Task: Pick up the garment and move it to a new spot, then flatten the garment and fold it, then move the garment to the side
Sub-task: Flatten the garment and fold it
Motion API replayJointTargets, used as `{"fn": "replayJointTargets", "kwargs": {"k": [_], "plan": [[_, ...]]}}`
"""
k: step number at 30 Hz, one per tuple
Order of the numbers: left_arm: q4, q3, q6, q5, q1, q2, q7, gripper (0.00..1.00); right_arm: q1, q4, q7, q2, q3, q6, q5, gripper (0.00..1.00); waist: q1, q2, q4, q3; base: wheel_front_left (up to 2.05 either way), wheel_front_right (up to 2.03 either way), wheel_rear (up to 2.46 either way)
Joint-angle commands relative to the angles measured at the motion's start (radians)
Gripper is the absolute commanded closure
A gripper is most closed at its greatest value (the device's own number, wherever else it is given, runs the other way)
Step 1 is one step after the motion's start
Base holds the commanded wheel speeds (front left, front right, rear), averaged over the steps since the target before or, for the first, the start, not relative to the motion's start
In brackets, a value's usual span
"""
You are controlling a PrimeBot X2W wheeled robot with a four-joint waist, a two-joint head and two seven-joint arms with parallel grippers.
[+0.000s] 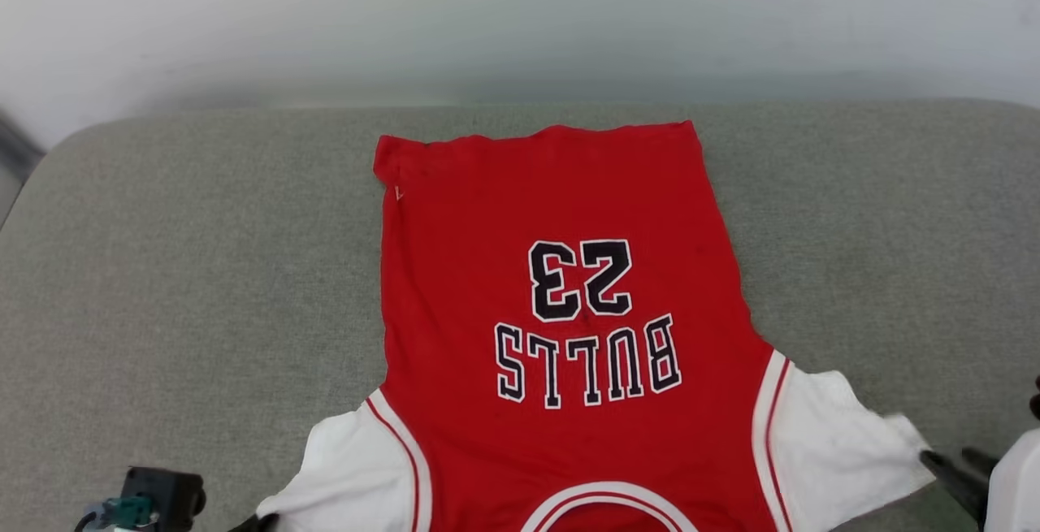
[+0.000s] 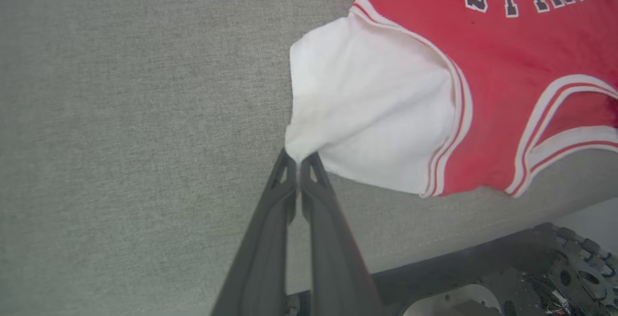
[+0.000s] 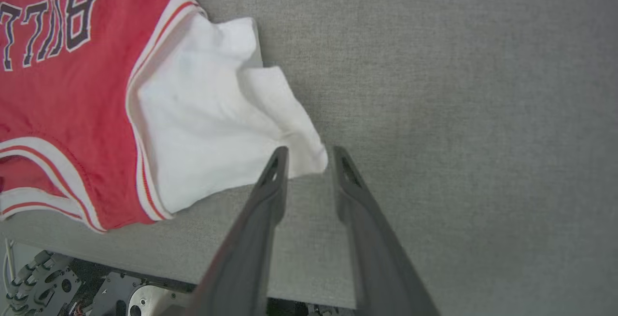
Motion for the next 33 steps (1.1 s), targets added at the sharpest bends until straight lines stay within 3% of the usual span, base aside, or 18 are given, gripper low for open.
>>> {"fn": "replayJointTargets", "kwargs": {"k": [1,6,10,13,23,33], "plan": [[-0.009,-0.002,0.0,0.001,-0.015,-0.005,0.005,1.0,-0.021,-0.013,0.002,-0.006,0.001,0.0,0.008,0.0,0.0,0.0,0.01,0.02,0.0,0.0,0.0],[-0.125,-0.03,0.006,0.019,-0.032,0.016,0.058,1.0,-0.126,-0.112,0.059,-0.013,-0.003,0.0,0.052,0.0,0.0,0.0,0.042,0.109,0.0,0.0,0.0],[-0.227,-0.042,0.03,0.046,-0.058,0.017,0.089,1.0,-0.268,-0.182,0.175,-0.027,0.003,0.0,0.068,0.0,0.0,0.0,0.082,0.198,0.0,0.0,0.0],[-0.292,-0.064,0.036,0.085,-0.086,0.028,0.116,1.0,-0.408,-0.184,0.284,-0.002,-0.013,0.0,0.071,0.0,0.0,0.0,0.127,0.27,0.0,0.0,0.0],[-0.387,-0.153,0.009,0.184,-0.222,-0.028,0.16,1.0,-0.89,-0.017,0.616,-0.016,0.008,0.0,-0.058,0.0,0.0,0.0,0.277,0.469,0.0,0.0,0.0],[-0.348,-0.205,-0.036,0.208,-0.305,-0.106,0.125,1.0,-1.191,0.211,0.717,0.009,-0.055,0.0,-0.252,0.0,0.0,0.0,0.394,0.581,0.0,0.0,0.0]]}}
